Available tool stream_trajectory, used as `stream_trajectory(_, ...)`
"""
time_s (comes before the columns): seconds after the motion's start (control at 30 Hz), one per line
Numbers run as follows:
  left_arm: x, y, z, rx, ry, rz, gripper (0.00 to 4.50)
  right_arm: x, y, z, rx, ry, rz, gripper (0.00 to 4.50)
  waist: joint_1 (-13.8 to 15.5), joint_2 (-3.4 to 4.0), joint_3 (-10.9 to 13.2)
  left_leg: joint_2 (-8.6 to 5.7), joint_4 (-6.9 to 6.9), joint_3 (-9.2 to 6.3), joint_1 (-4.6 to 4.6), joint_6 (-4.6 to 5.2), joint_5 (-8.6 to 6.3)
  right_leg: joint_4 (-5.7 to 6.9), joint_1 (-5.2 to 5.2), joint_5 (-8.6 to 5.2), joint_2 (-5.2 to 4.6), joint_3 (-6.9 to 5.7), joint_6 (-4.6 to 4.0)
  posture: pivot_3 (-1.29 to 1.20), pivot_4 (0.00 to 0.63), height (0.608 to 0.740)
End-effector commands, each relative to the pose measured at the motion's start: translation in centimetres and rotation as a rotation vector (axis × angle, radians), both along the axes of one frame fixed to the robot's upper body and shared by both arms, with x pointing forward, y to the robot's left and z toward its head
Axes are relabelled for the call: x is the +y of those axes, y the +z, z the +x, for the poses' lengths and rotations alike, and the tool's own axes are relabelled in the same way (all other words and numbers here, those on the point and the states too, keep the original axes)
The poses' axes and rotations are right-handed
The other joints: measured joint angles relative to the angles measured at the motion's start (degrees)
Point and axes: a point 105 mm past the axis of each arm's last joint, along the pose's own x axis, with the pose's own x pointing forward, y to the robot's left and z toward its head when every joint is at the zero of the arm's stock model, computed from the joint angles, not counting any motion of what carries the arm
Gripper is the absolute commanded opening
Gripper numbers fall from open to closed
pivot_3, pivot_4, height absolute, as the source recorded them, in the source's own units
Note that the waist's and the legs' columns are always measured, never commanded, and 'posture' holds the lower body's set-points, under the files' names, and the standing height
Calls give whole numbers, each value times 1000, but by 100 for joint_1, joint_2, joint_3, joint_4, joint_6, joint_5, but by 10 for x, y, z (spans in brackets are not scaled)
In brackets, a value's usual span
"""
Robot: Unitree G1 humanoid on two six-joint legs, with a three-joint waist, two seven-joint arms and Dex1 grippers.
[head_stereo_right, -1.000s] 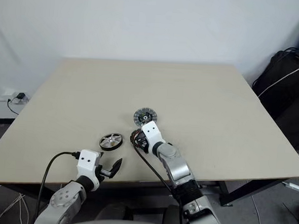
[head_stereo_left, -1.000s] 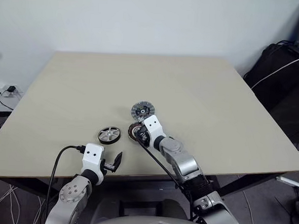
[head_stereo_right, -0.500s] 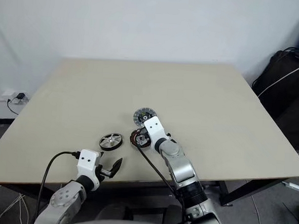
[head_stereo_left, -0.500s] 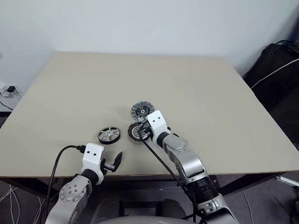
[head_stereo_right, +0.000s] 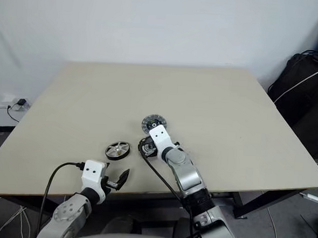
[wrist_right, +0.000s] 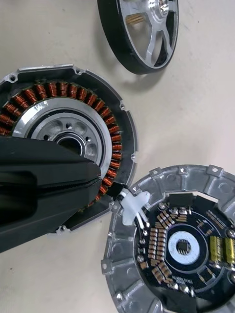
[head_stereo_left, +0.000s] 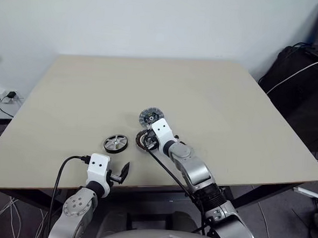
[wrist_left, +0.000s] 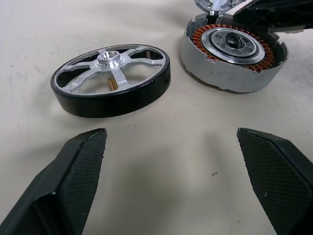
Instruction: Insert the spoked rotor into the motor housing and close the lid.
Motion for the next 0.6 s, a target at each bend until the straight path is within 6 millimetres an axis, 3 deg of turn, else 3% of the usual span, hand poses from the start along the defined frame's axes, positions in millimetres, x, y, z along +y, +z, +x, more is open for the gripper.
stream_trajectory(0.03, -4, 18, 6, -81, -9, -8, 4500, 6, 14, 6, -48, 17, 23, 24, -2, 0, 0, 0, 0, 0, 0, 0, 0, 0, 0, 0, 0, 0, 0, 0, 0, 740)
stream_trajectory(0.6, -3, 16, 5, -72, 3, -6, 4500, 15, 2, 5, -8, 43, 11, 24, -13, -1, 0, 2, 0, 0, 2, -1, 0, 1, 1, 0, 2, 0, -1, 0, 0, 740)
